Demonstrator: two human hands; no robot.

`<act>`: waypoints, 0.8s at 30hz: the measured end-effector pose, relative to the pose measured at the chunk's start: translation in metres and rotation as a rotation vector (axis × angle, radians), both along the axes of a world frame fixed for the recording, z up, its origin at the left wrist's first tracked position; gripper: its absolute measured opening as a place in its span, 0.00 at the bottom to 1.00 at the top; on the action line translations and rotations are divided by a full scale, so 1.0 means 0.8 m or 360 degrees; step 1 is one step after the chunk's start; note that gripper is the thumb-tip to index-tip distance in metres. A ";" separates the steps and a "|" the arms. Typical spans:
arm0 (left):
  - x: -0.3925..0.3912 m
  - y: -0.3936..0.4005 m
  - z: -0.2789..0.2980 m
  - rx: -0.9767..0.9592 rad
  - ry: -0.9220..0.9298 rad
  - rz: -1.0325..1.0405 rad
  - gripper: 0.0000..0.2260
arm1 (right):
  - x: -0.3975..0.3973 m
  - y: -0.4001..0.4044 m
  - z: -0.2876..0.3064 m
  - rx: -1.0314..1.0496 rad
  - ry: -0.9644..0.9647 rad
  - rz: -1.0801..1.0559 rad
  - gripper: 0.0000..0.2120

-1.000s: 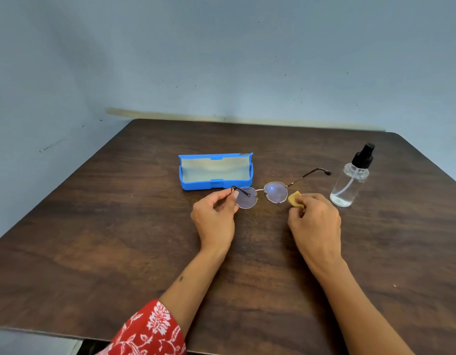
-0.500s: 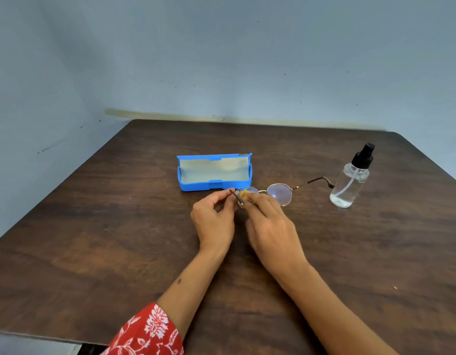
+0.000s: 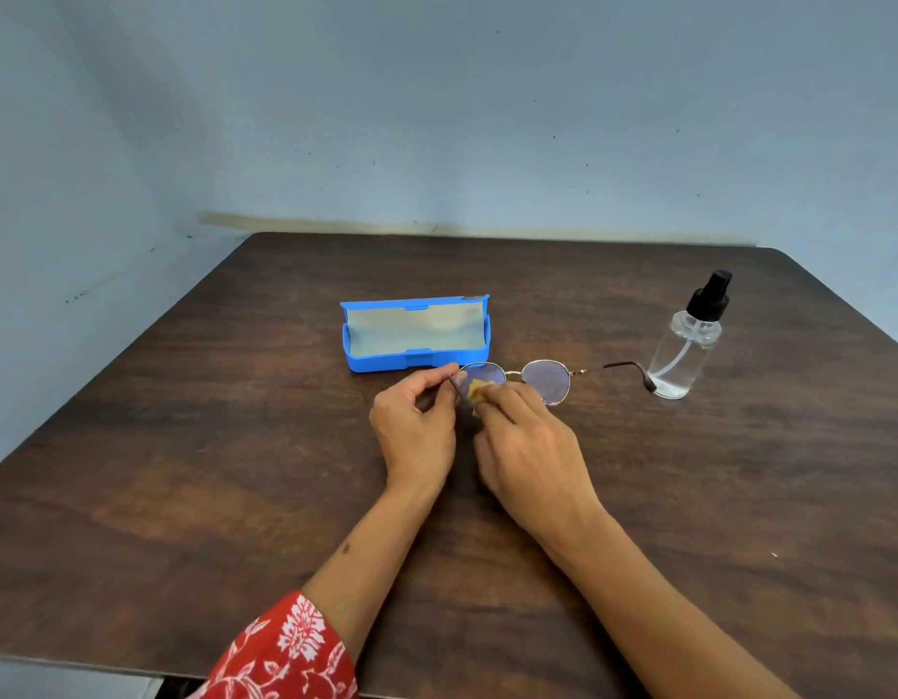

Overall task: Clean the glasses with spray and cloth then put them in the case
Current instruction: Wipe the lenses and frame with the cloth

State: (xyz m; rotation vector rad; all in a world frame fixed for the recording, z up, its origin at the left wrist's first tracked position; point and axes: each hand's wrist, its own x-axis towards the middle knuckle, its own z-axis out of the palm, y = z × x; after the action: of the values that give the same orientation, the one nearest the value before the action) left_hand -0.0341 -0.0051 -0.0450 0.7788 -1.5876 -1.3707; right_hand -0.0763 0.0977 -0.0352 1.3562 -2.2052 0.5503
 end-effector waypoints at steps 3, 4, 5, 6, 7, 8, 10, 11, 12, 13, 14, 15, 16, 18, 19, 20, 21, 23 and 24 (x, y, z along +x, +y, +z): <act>0.000 0.001 -0.001 0.0037 -0.0006 -0.0019 0.08 | -0.005 -0.003 0.002 0.0003 -0.0091 -0.0109 0.17; 0.000 0.001 -0.002 0.0032 -0.0018 -0.0015 0.08 | -0.005 -0.003 0.002 -0.0003 -0.0080 -0.0115 0.17; 0.000 0.000 -0.002 0.0022 -0.0026 -0.0005 0.07 | -0.003 -0.002 0.002 -0.0007 -0.0050 -0.0091 0.16; 0.000 0.000 -0.003 0.0018 -0.0025 0.0004 0.07 | -0.001 -0.001 0.001 -0.0010 -0.0015 -0.0045 0.14; -0.001 -0.001 -0.003 0.0027 -0.0014 0.0009 0.07 | 0.001 0.000 0.000 -0.0009 0.0009 0.0001 0.14; -0.001 -0.002 -0.003 0.0052 0.0004 0.0011 0.06 | 0.003 0.000 0.000 0.0000 0.0025 0.0040 0.15; -0.001 -0.001 -0.002 0.0109 0.0033 -0.0007 0.06 | 0.002 0.002 0.002 0.0024 0.0025 0.0019 0.15; -0.001 -0.001 -0.002 0.0116 0.0035 -0.0017 0.06 | 0.000 0.002 0.003 0.0027 0.0000 -0.0026 0.14; -0.001 -0.001 -0.002 0.0102 0.0030 -0.0019 0.06 | -0.001 0.002 0.004 0.0008 -0.0040 -0.0064 0.14; -0.001 0.000 -0.003 0.0074 0.0022 -0.0016 0.07 | -0.002 0.002 0.004 0.0000 -0.0078 -0.0076 0.16; -0.001 0.001 -0.002 0.0046 0.0020 -0.0010 0.06 | -0.002 0.002 0.002 -0.0005 -0.0078 -0.0059 0.17; 0.000 0.001 -0.002 0.0023 0.0030 -0.0006 0.06 | 0.000 0.002 0.001 -0.0004 -0.0046 -0.0012 0.16; 0.000 0.001 -0.002 0.0006 0.0043 0.0001 0.05 | 0.003 0.003 0.000 -0.0006 -0.0014 0.0046 0.13; -0.001 0.000 -0.001 -0.0002 0.0064 0.0014 0.04 | 0.004 0.003 0.001 -0.0011 -0.0002 0.0102 0.16; -0.001 0.000 -0.001 0.0018 0.0070 0.0007 0.04 | 0.003 0.003 0.003 -0.0007 -0.0009 0.0076 0.16; -0.001 0.000 -0.001 0.0047 0.0074 -0.0008 0.04 | 0.002 0.003 0.004 0.0008 -0.0025 0.0026 0.14; -0.001 0.000 -0.002 0.0072 0.0075 -0.0021 0.04 | 0.000 0.003 0.005 0.0015 -0.0051 -0.0033 0.14; -0.001 0.000 -0.001 0.0079 0.0066 -0.0026 0.04 | -0.001 0.003 0.004 0.0014 -0.0082 -0.0084 0.18; 0.000 0.001 -0.001 0.0058 0.0054 -0.0020 0.04 | 0.000 0.004 0.002 0.0006 -0.0053 -0.0056 0.18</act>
State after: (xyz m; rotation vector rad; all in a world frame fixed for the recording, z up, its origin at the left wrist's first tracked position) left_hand -0.0343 -0.0045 -0.0460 0.7647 -1.5471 -1.4184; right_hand -0.0761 0.1006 -0.0333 1.3169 -2.2534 0.5598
